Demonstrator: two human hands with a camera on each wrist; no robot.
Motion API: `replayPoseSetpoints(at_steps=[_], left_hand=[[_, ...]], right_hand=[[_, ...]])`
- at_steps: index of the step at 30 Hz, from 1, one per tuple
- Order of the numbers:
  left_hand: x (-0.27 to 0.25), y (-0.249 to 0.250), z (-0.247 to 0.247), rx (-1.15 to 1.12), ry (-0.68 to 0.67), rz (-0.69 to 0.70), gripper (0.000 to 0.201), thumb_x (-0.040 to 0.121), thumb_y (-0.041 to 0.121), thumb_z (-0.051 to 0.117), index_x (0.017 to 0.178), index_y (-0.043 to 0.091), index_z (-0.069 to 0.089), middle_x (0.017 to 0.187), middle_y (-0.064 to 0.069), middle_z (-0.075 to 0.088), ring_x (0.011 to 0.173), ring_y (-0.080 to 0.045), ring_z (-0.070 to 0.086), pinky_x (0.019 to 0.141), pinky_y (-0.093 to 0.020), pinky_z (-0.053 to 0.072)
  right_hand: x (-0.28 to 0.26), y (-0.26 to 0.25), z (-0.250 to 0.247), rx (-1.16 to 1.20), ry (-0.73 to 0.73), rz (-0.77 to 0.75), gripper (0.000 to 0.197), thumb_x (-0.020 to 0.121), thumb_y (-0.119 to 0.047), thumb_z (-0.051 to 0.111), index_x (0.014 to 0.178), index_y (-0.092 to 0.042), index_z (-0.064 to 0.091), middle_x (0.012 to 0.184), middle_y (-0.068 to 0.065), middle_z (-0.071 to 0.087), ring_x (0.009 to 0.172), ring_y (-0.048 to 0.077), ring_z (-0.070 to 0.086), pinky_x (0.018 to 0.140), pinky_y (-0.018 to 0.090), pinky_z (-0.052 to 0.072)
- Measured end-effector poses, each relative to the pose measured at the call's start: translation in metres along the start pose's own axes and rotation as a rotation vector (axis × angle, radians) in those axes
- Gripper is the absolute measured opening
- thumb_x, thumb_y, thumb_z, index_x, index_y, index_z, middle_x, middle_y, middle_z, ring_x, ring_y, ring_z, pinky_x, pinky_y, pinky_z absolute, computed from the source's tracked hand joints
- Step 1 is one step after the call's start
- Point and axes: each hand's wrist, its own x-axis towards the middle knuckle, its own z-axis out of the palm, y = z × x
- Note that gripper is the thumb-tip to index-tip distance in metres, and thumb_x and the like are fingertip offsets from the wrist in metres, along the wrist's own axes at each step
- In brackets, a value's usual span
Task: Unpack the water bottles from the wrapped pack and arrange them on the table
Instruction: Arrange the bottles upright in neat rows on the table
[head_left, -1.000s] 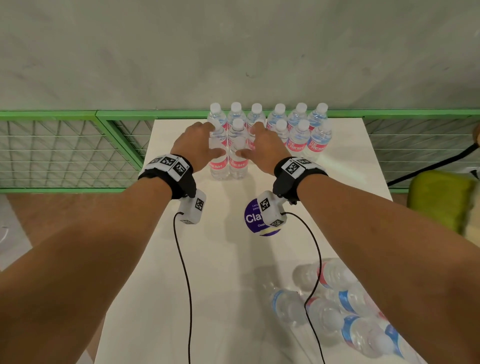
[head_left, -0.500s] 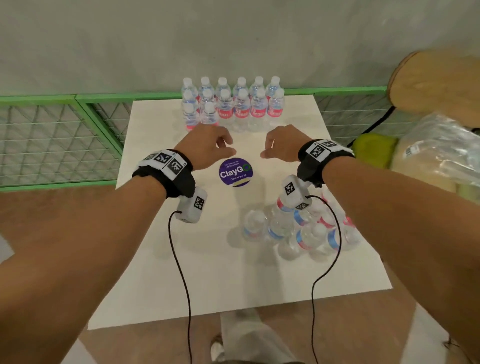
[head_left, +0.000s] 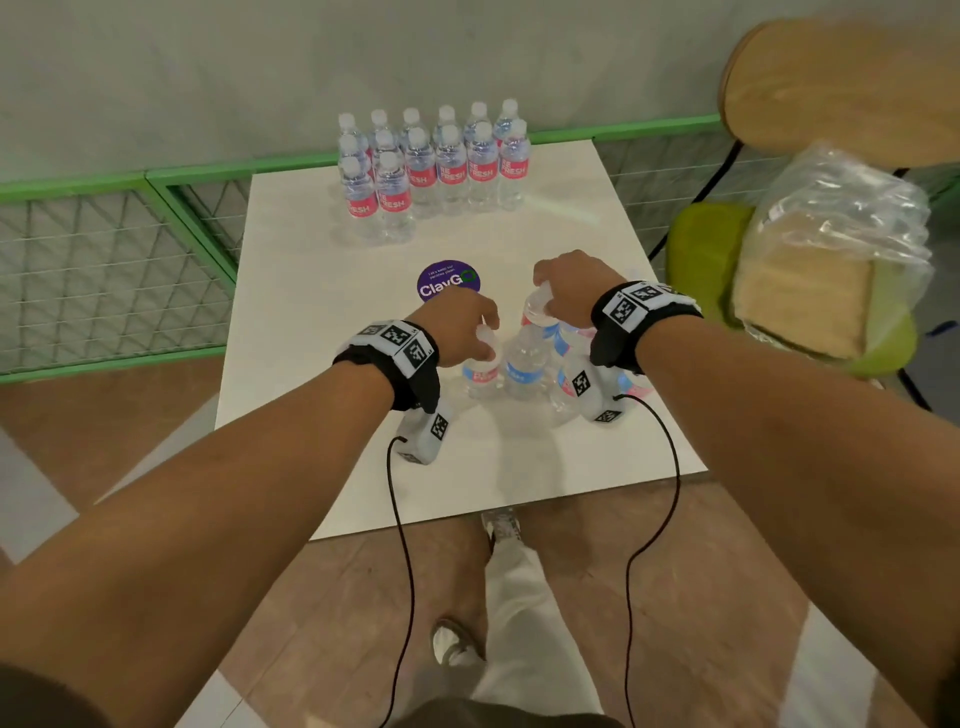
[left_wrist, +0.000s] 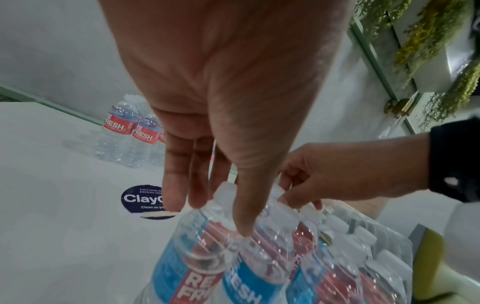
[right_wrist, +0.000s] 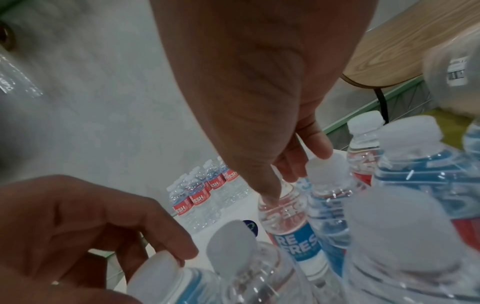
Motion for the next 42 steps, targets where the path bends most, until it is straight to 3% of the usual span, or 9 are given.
replayPoseSetpoints(at_steps=[4, 10, 17, 25, 28, 30, 33, 37, 42], left_hand=[[0.003, 0.0, 0.011, 0.066, 0.054, -0.01, 0.036, 0.077, 0.03, 0.081, 0.107, 0.012, 0.069, 0.099, -0.006, 0.065, 0.088, -0.027, 0.063, 0.072, -0.034, 0.051], [0.023, -0.013, 0.0, 0.052, 0.037, -0.006, 0.025, 0.079, 0.026, 0.08, 0.096, 0.01, 0.071, 0.085, -0.003, 0.066, 0.079, -0.023, 0.059, 0.066, -0.028, 0.041], [0.081, -0.05, -0.065, 0.05, 0.165, -0.056, 0.027, 0.078, 0.023, 0.079, 0.1, 0.01, 0.073, 0.092, -0.008, 0.069, 0.079, -0.022, 0.055, 0.068, -0.028, 0.038], [0.179, -0.105, -0.114, 0.087, 0.289, -0.135, 0.022, 0.082, 0.023, 0.074, 0.102, 0.013, 0.072, 0.098, -0.008, 0.063, 0.089, -0.025, 0.058, 0.071, -0.03, 0.038], [0.211, -0.123, -0.123, 0.133, 0.276, -0.182, 0.027, 0.082, 0.021, 0.075, 0.109, 0.014, 0.071, 0.105, -0.009, 0.062, 0.098, -0.029, 0.061, 0.076, -0.034, 0.045], [0.224, -0.13, -0.127, 0.228, 0.262, -0.201, 0.032, 0.083, 0.026, 0.074, 0.114, 0.02, 0.069, 0.11, -0.008, 0.063, 0.105, -0.029, 0.06, 0.088, -0.039, 0.046], [0.239, -0.139, -0.133, 0.371, 0.251, -0.224, 0.035, 0.085, 0.032, 0.071, 0.119, 0.029, 0.066, 0.117, -0.003, 0.062, 0.114, -0.028, 0.055, 0.099, -0.043, 0.038], [0.249, -0.145, -0.135, 0.401, 0.242, -0.231, 0.033, 0.086, 0.033, 0.07, 0.119, 0.032, 0.066, 0.117, -0.003, 0.062, 0.114, -0.027, 0.055, 0.098, -0.043, 0.037], [0.255, -0.152, -0.136, 0.389, 0.257, -0.234, 0.034, 0.086, 0.033, 0.068, 0.119, 0.031, 0.065, 0.113, -0.002, 0.061, 0.11, -0.026, 0.056, 0.097, -0.043, 0.039]], right_hand=[[-0.002, 0.003, 0.006, 0.005, 0.034, -0.024, 0.031, 0.091, -0.028, 0.059, 0.118, -0.014, 0.055, 0.108, 0.015, 0.06, 0.092, 0.035, 0.06, 0.075, 0.039, 0.052], [0.019, 0.006, -0.004, 0.014, -0.011, -0.12, 0.023, 0.09, -0.026, 0.059, 0.106, -0.011, 0.055, 0.098, 0.014, 0.057, 0.082, 0.033, 0.058, 0.065, 0.035, 0.044], [0.097, 0.017, -0.044, 0.06, 0.017, -0.184, 0.026, 0.089, -0.029, 0.062, 0.108, -0.012, 0.056, 0.1, 0.013, 0.058, 0.084, 0.032, 0.058, 0.067, 0.034, 0.044], [0.217, 0.014, -0.063, 0.08, 0.092, -0.264, 0.027, 0.091, -0.025, 0.058, 0.116, -0.014, 0.054, 0.109, 0.012, 0.061, 0.097, 0.032, 0.059, 0.073, 0.032, 0.041], [0.258, 0.011, -0.065, 0.061, 0.105, -0.283, 0.028, 0.091, -0.022, 0.057, 0.117, -0.011, 0.055, 0.109, 0.015, 0.061, 0.096, 0.034, 0.06, 0.074, 0.036, 0.045], [0.275, 0.009, -0.066, 0.058, 0.111, -0.296, 0.03, 0.091, -0.021, 0.057, 0.119, -0.011, 0.055, 0.108, 0.015, 0.061, 0.096, 0.034, 0.06, 0.074, 0.037, 0.046], [0.297, 0.008, -0.066, 0.061, 0.112, -0.324, 0.028, 0.091, -0.02, 0.057, 0.118, -0.011, 0.055, 0.106, 0.014, 0.061, 0.094, 0.033, 0.06, 0.074, 0.037, 0.048], [0.311, 0.006, -0.063, 0.039, 0.129, -0.366, 0.027, 0.094, -0.019, 0.055, 0.12, -0.013, 0.055, 0.106, 0.013, 0.06, 0.093, 0.032, 0.06, 0.069, 0.034, 0.042], [0.315, 0.005, -0.056, 0.09, 0.158, -0.342, 0.033, 0.093, -0.026, 0.058, 0.123, -0.015, 0.053, 0.111, 0.01, 0.059, 0.097, 0.031, 0.061, 0.076, 0.041, 0.053]])
